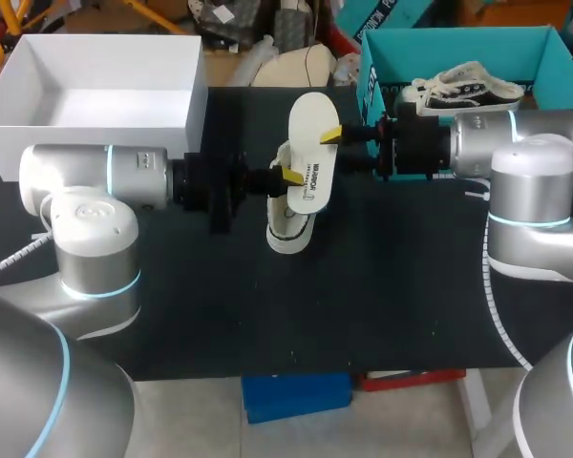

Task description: Take the shoe out of the shoebox, open the shoe tongue, remove and reinsert the insole, then place the shoe into the shoebox

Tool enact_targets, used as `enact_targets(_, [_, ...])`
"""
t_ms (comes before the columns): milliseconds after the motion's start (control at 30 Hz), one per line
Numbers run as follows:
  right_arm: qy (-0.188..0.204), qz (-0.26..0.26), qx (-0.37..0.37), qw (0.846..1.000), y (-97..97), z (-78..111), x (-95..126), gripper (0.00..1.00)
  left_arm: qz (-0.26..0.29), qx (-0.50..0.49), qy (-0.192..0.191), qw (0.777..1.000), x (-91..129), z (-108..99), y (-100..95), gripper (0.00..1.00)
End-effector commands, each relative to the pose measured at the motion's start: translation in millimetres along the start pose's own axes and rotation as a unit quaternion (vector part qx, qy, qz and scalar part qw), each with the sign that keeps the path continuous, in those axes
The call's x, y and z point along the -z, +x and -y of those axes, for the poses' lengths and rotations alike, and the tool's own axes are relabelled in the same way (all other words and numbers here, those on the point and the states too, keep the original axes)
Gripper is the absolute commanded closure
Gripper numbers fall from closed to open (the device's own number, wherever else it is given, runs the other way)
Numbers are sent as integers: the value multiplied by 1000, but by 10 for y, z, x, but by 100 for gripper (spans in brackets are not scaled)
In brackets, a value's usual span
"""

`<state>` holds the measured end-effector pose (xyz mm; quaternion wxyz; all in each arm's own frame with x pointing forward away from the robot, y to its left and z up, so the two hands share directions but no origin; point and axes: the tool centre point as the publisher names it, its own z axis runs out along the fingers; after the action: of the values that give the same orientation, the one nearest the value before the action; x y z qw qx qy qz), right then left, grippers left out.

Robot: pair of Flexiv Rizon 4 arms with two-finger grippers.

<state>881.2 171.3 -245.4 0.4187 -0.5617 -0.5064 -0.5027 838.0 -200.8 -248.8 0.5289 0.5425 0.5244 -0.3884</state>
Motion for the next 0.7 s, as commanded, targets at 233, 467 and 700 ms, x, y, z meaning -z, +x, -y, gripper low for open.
enact_targets(233, [-4, 2, 2, 1000, -35, -73, -48, 65, -1, -1, -2, 1000, -8, 10, 3, 100])
enact_targets(467, [-10, 9, 5, 1000, -44, -108, -57, 100, -1, -1, -2, 1000, -8, 10, 3, 100])
enact_targets(700, [-10, 9, 5, 1000, -44, -108, -57, 100, -14, -12, -15, 1000, 5, 16, -14, 0])
